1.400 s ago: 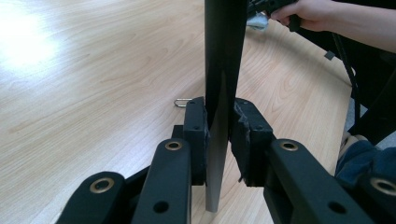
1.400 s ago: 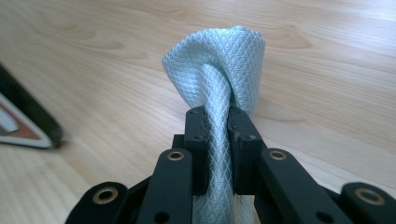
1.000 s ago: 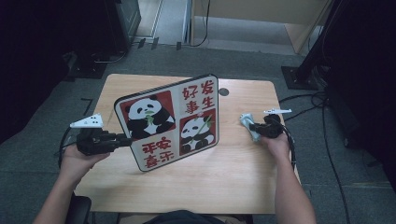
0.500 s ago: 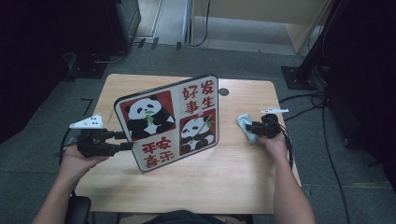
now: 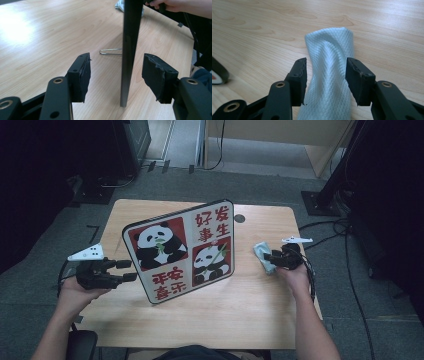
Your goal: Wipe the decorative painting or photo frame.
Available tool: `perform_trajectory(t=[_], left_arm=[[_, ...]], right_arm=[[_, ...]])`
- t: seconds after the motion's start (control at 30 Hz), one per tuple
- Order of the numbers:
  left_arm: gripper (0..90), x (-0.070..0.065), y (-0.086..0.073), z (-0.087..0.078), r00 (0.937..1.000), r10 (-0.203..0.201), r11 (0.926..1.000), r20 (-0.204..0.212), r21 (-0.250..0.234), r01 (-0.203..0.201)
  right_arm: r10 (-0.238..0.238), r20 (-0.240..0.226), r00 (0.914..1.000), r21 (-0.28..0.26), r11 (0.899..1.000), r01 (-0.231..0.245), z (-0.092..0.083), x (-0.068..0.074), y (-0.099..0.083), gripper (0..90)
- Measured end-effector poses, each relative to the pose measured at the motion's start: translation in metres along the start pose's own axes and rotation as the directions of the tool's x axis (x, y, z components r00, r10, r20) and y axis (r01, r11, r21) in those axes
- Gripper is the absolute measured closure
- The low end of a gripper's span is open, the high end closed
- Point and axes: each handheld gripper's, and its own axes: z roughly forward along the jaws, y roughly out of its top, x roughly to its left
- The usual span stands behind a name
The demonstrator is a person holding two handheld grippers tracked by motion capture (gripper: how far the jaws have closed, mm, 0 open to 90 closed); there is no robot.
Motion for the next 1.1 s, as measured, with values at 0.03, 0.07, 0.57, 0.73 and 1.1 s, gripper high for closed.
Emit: perform_trajectory(t=[0.03, 0.07, 0.57, 0.73, 1.1], left_arm=[[39.9, 0.001, -0.001, -0.001, 1.0000, -0.003, 1.0000, -0.004, 0.000, 0.003], [39.8, 0.002, -0.002, -0.002, 0.9999, -0.007, 1.0000, -0.009, -0.001, 0.007], [39.9, 0.020, -0.016, -0.002, 0.9940, -0.003, 1.0000, -0.109, -0.002, 0.003], [39.4, 0.029, -0.022, 0.000, 0.9856, -0.009, 0.9998, -0.169, 0.017, 0.012], [38.0, 0.048, -0.031, 0.005, 0.9781, -0.064, 0.9958, -0.198, 0.051, 0.076]], right_arm=[[0.002, -0.003, 1.0000, -0.006, 1.000, -0.002, -0.003, 0.002, 0.000, 52.5], [0.001, -0.005, 1.0000, -0.010, 1.000, -0.001, -0.004, 0.004, 0.001, 52.5], [-0.058, -0.055, 0.9968, -0.083, 0.995, 0.054, -0.028, 0.029, -0.010, 49.3], [-0.089, -0.079, 0.9929, -0.086, 0.993, 0.082, -0.029, 0.033, -0.014, 45.9], [-0.174, -0.121, 0.9773, -0.057, 0.984, 0.168, -0.036, 0.046, -0.023, 45.6]])
